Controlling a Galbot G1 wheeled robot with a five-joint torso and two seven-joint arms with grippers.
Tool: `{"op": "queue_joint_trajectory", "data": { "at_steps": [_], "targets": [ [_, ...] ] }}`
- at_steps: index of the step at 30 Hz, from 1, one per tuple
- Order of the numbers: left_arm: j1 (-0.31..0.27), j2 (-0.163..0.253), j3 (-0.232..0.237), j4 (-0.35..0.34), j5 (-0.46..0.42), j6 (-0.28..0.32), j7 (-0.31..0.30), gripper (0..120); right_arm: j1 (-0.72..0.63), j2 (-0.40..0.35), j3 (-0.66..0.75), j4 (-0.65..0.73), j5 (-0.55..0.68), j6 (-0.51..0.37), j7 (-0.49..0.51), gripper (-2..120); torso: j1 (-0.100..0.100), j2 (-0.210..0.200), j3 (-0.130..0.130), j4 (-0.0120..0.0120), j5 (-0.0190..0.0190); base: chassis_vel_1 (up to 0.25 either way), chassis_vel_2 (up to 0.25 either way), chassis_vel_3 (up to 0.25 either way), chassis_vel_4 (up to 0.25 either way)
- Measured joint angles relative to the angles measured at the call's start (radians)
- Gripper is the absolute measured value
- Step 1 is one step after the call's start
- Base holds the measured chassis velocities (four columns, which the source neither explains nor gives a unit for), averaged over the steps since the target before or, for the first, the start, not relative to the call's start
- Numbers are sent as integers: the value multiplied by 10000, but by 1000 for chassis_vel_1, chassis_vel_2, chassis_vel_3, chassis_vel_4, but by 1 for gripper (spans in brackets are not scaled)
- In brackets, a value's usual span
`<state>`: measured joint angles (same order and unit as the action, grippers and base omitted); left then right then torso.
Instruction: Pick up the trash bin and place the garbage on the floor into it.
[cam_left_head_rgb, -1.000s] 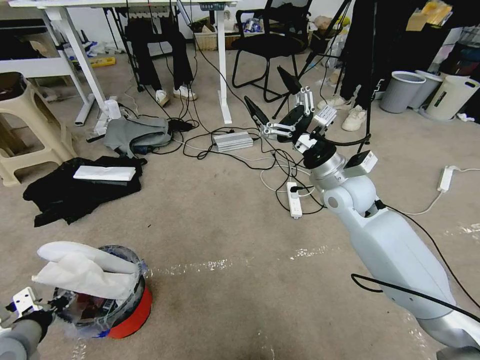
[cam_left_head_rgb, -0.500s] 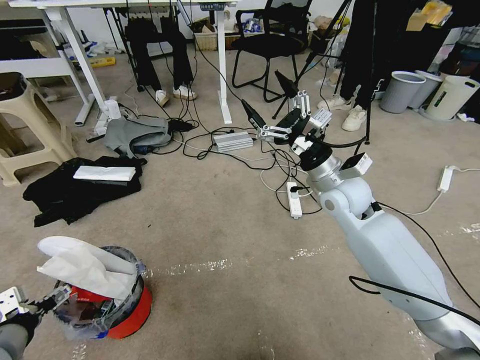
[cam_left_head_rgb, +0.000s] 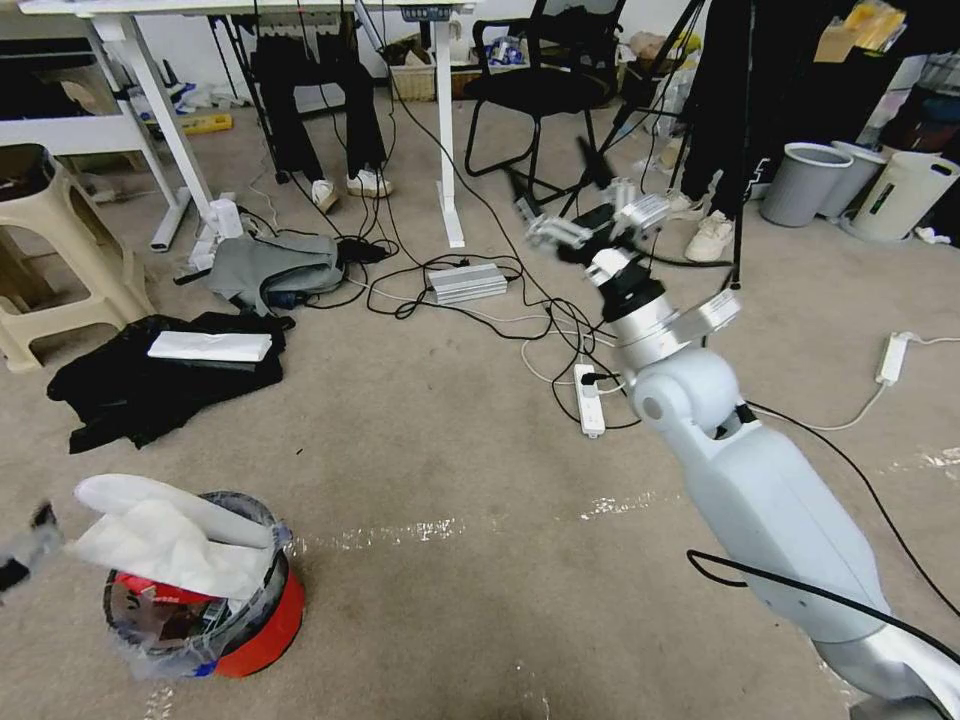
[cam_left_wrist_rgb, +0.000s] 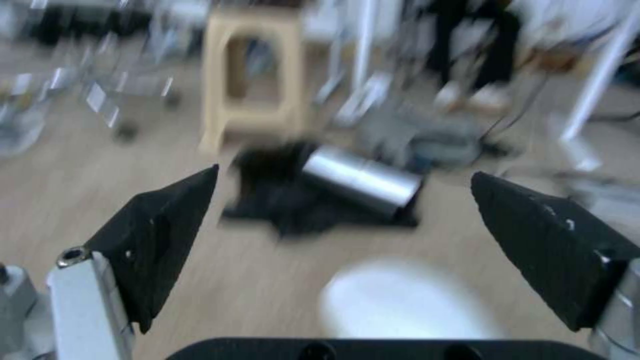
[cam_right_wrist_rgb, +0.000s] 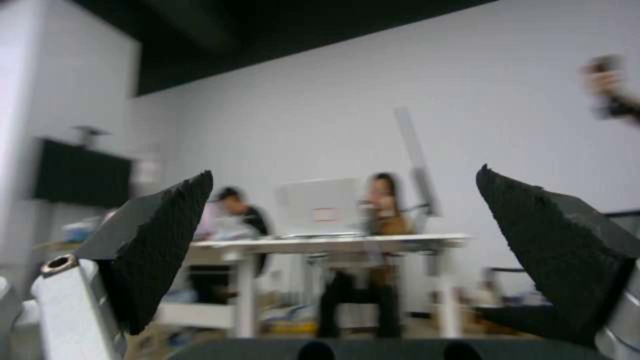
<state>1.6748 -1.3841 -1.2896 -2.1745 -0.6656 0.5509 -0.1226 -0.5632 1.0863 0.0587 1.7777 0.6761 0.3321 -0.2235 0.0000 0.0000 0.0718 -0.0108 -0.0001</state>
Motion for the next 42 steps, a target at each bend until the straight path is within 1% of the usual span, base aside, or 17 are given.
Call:
{"op": "queue_joint_trajectory", "data": {
  "at_steps": [1,2,3,4,5,6,12,16,17,21,23,24,28,30,34,36,42],
  "targets": [
    [0,0,0,0,0,0,0,100,0,0,0,0,0,0,0,100,0,0,0,0,0,0,0,0,0],
    [-84,-104,-82,-186,72,-843,267,100,-48,51,141,119,-1,-388,641,100,0,0,0,1,2,0,0,0,0],
    [-131,-284,-134,-686,409,-2018,914,100,-283,20,625,289,-8,-789,1505,100,0,0,0,-3,0,0,0,0,0],
    [-131,-284,-134,-686,409,-2018,914,100,-283,20,625,289,-8,-789,1505,100,0,0,0,-3,0,0,0,0,0],
    [-49,-435,-24,-1232,745,-2482,1346,100,-611,-98,1143,430,-49,-894,1964,100,0,0,0,-5,7,0,0,0,0],
    [-8,-517,59,-1466,921,-2589,1502,100,-790,-177,1411,528,-43,-935,2134,100,0,0,0,-5,5,0,0,0,0],
    [195,-720,424,-2266,1622,-2858,1789,100,-2026,-626,3157,1265,-119,-1276,2606,100,0,0,0,-1,2,0,0,0,0],
    [571,-798,720,-2759,2092,-3106,2130,100,-3648,-948,4872,2159,-358,-1695,2949,100,0,0,0,-6,6,0,0,0,0],
    [571,-798,720,-2759,2092,-3106,2130,100,-3648,-948,4872,2159,-358,-1695,2949,100,0,0,0,-6,6,0,0,0,0],
    [942,-906,1000,-3258,2917,-3401,2468,100,-5517,-771,6762,3572,-649,-2344,3644,100,0,1,-1,-4,3,0,0,0,0],
    [994,-921,1030,-3285,3095,-3452,2514,100,-5822,-712,6988,3751,-766,-2429,3698,100,0,0,-1,-4,1,0,0,0,0],
    [1129,-990,1032,-3303,3498,-3568,2706,100,-6640,-428,7515,4175,-1009,-2693,3846,100,-1,1,-1,-5,2,0,0,0,0],
    [1261,-1090,1036,-3303,3796,-3681,2915,100,-7517,95,7929,4618,-1222,-2881,3873,100,-1,0,-1,-3,0,0,0,0,0],
    [1349,-1211,1205,-3303,3962,-3798,2990,100,-8054,631,8003,4916,-1461,-3047,3951,100,0,1,0,-3,0,0,0,0,0],
    [1439,-1304,1458,-3266,4111,-3951,3027,100,-8376,1046,7982,5050,-1678,-3200,4073,100,-1,1,-1,-3,1,0,0,0,0],
    [1427,-1342,1781,-2980,4206,-4072,3029,100,-8624,1405,7826,4909,-2135,-3168,4235,100,-1,1,-1,1,-1,0,0,0,0],
    [1191,-1231,1997,-2318,4255,-4273,3255,100,-8805,1670,7355,4424,-2194,-3038,4236,100,0,0,1,-5,-1,0,0,0,0]
  ]
}}
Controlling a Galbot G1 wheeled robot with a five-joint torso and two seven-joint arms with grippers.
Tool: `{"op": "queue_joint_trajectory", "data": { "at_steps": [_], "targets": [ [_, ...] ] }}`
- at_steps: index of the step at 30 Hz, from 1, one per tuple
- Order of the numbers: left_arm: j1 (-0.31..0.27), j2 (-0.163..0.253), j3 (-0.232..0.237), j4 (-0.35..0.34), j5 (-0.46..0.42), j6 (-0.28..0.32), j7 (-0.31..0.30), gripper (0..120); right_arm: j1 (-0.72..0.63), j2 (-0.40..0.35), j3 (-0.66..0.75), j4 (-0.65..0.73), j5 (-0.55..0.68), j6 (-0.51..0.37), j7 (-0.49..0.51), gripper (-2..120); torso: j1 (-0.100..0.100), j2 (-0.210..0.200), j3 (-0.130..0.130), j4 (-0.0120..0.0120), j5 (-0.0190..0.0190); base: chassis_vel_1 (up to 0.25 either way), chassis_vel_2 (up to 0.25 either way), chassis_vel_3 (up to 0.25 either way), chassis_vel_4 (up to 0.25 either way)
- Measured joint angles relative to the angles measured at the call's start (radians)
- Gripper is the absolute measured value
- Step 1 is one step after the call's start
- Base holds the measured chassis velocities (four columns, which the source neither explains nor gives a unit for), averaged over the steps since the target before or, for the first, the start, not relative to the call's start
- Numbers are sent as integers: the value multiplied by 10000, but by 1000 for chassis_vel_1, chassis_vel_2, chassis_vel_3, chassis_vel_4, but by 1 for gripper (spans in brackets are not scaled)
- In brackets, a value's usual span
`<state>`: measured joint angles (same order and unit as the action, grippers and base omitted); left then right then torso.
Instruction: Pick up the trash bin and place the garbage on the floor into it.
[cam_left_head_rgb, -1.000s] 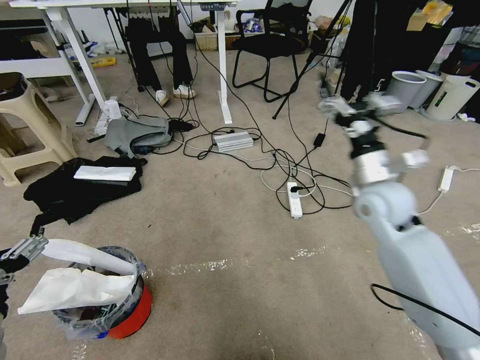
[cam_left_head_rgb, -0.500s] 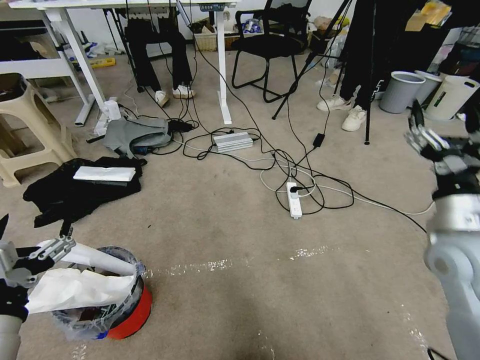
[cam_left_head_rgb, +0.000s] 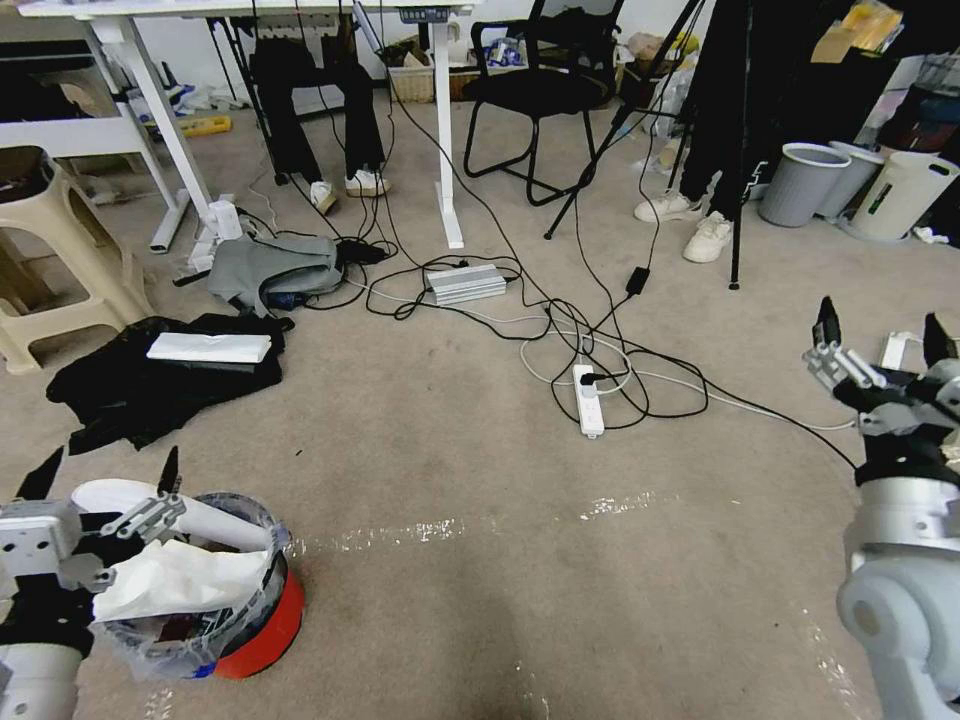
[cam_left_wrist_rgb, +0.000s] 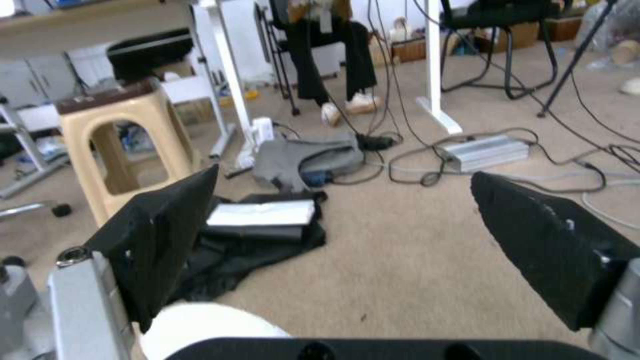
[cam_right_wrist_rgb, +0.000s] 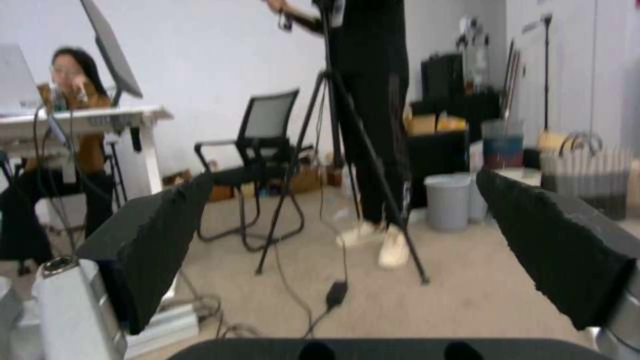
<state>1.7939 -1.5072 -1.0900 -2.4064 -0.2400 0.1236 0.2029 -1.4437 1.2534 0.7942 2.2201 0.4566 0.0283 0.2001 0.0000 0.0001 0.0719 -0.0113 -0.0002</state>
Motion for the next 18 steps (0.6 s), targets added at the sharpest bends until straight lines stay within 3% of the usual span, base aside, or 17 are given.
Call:
{"op": "queue_joint_trajectory", "data": {
  "at_steps": [5,18],
  "targets": [
    [-151,46,58,482,135,-141,244,100,87,223,-717,-574,-119,75,-53,100,0,0,0,4,2,0,0,0,0],
    [-483,41,17,652,39,-103,171,100,-347,598,-1129,-729,-1169,496,-145,100,0,0,0,1,1,0,0,0,0]
  ]
}}
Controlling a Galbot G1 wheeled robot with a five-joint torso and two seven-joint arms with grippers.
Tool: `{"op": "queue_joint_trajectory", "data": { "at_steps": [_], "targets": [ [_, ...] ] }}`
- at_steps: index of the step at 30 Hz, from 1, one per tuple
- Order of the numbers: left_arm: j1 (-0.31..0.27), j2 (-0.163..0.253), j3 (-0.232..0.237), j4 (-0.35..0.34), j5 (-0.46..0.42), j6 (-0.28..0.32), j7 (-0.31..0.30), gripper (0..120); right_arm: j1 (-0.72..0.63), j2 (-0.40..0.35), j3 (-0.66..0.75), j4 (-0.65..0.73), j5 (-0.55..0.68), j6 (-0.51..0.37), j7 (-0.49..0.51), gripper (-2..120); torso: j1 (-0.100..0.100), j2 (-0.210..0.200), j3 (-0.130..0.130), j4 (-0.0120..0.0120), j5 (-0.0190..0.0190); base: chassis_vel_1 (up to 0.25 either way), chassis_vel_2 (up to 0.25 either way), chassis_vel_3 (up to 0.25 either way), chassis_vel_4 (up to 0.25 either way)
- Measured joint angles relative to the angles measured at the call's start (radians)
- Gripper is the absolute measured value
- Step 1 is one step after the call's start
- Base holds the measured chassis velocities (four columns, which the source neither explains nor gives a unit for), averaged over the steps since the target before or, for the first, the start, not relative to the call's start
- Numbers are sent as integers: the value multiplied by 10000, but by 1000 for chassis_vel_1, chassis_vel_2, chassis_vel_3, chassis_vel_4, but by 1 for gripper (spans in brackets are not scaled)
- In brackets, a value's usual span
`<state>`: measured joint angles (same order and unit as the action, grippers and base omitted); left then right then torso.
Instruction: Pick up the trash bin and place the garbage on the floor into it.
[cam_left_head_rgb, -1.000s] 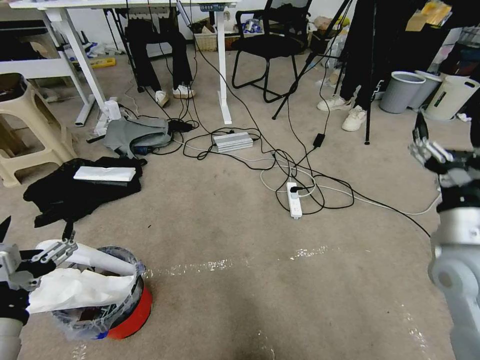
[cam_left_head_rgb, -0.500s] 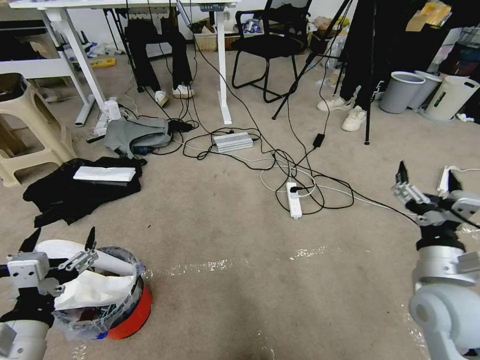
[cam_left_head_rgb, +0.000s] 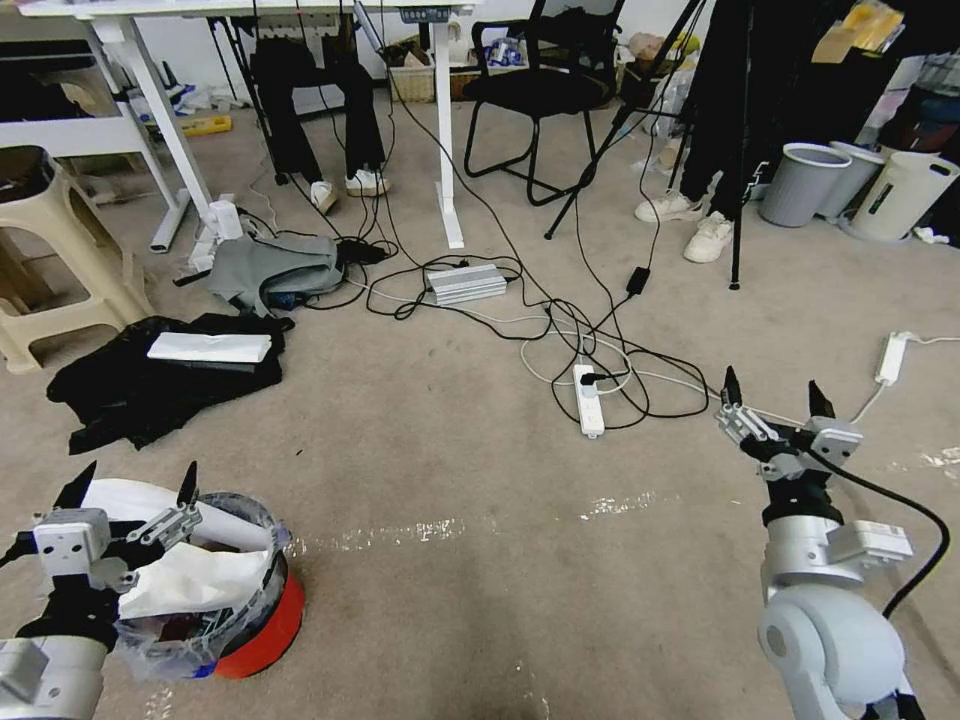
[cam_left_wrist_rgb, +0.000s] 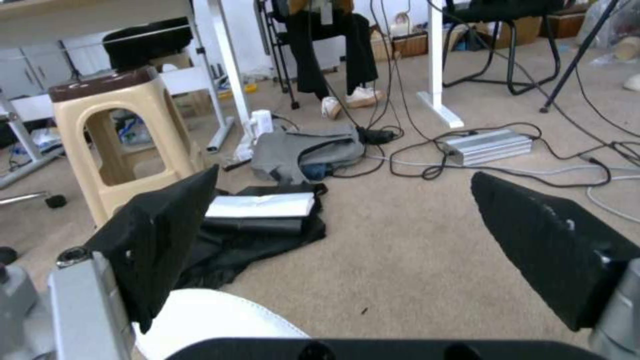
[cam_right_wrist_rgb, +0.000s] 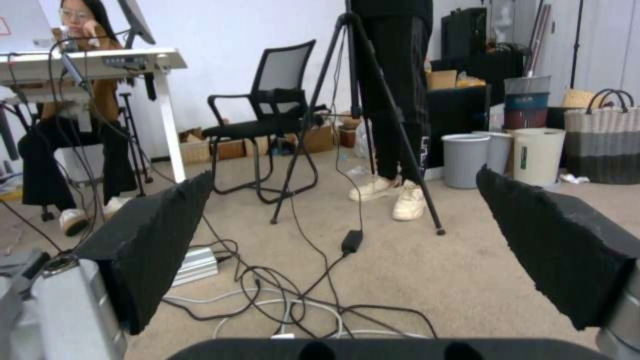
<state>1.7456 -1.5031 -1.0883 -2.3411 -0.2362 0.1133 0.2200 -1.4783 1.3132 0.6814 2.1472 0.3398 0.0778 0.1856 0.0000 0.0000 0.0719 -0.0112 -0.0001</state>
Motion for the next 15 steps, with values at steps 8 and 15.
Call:
{"op": "queue_joint_trajectory", "data": {
  "at_steps": [8,15],
  "targets": [
    [-41,13,6,4,-24,46,-43,100,-8,-8,-4,-25,-72,37,-30,100,0,0,0,1,0,0,0,0,0],
    [-40,17,6,3,-30,56,-48,100,0,-14,-3,-25,-64,37,-36,100,0,0,0,1,0,0,0,0,0]
  ]
}}
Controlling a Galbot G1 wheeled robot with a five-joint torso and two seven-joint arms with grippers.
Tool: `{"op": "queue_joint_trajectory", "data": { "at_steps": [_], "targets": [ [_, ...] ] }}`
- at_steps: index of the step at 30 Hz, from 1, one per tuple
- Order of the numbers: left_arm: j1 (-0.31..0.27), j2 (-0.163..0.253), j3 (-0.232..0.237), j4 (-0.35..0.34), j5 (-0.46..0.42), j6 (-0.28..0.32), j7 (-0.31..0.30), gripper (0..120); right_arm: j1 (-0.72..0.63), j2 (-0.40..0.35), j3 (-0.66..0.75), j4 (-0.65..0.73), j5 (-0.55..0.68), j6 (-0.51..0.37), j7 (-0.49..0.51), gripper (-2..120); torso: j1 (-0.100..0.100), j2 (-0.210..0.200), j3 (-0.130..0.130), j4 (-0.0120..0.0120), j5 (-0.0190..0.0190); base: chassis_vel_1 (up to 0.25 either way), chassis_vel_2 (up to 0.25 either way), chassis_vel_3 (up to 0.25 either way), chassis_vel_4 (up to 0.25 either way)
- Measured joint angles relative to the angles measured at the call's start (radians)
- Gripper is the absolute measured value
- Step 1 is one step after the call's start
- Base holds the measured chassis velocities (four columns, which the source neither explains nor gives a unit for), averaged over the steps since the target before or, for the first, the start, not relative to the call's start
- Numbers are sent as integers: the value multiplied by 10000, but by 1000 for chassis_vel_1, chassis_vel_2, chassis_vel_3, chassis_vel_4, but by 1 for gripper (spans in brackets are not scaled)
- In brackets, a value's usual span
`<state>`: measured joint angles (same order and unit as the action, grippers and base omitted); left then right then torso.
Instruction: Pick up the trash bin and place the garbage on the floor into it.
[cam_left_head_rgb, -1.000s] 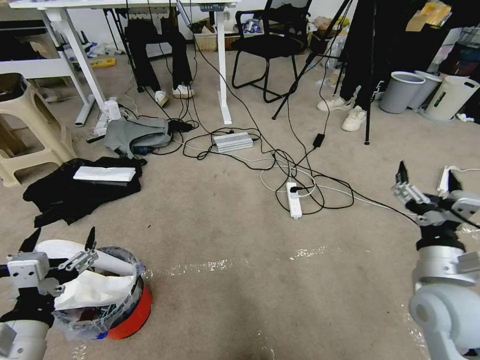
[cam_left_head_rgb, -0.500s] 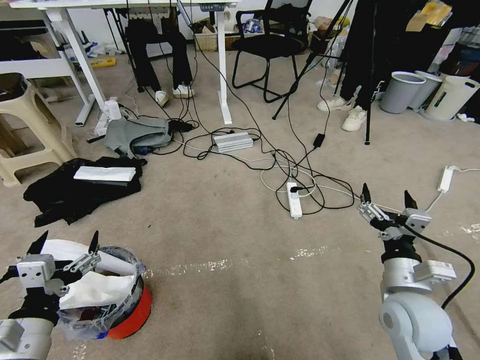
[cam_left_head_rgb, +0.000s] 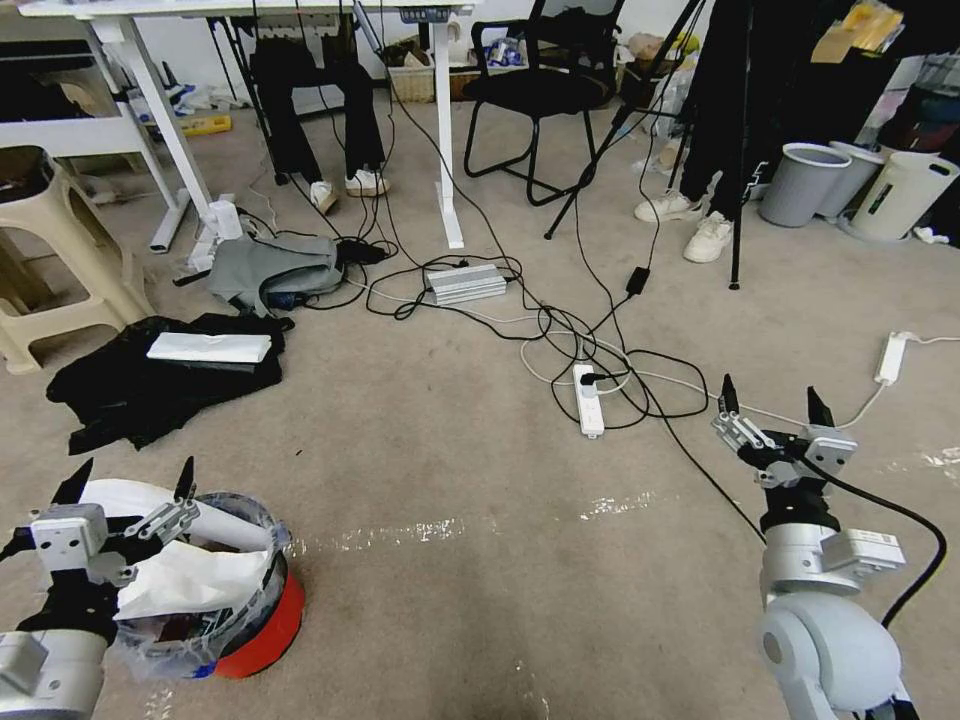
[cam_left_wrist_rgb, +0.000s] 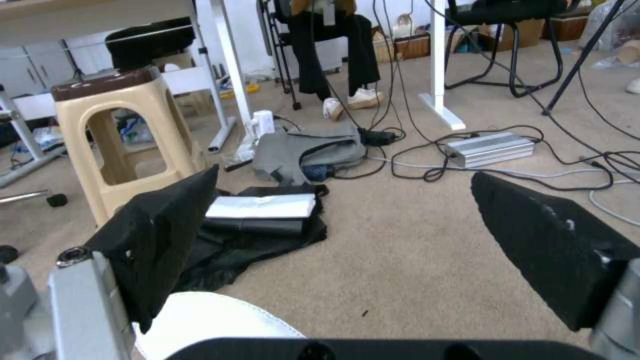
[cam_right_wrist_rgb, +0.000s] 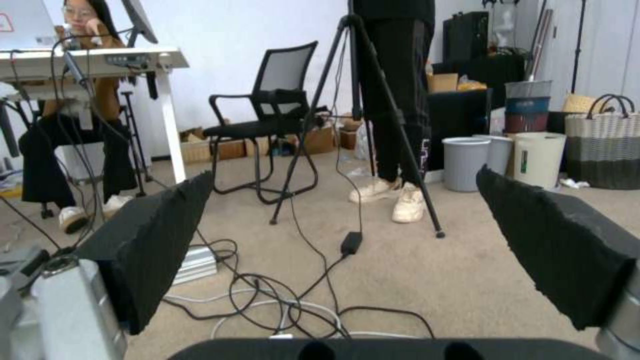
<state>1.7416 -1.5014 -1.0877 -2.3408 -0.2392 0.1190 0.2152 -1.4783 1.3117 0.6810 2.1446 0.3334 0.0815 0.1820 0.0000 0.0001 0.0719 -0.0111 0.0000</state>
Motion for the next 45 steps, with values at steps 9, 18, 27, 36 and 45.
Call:
{"op": "queue_joint_trajectory", "data": {
  "at_steps": [9,18,27,36,45],
  "targets": [
    [5,5,-1,0,-3,8,-6,100,6,-5,5,0,13,0,0,100,0,0,0,0,0,0,0,0,0],
    [9,5,-3,-3,-4,10,-10,100,12,-9,9,0,19,0,-1,100,0,0,0,0,0,0,0,0,0],
    [10,4,-4,-9,-4,11,-10,100,14,-10,10,3,26,-3,0,100,0,0,0,0,0,0,0,0,0],
    [10,5,-4,-12,-4,11,-11,100,15,-10,10,7,27,-6,1,100,0,0,0,0,0,0,0,0,0],
    [10,5,-4,-13,-4,11,-11,100,15,-10,10,8,27,-6,1,100,0,0,0,0,0,0,0,0,0]
  ]
}}
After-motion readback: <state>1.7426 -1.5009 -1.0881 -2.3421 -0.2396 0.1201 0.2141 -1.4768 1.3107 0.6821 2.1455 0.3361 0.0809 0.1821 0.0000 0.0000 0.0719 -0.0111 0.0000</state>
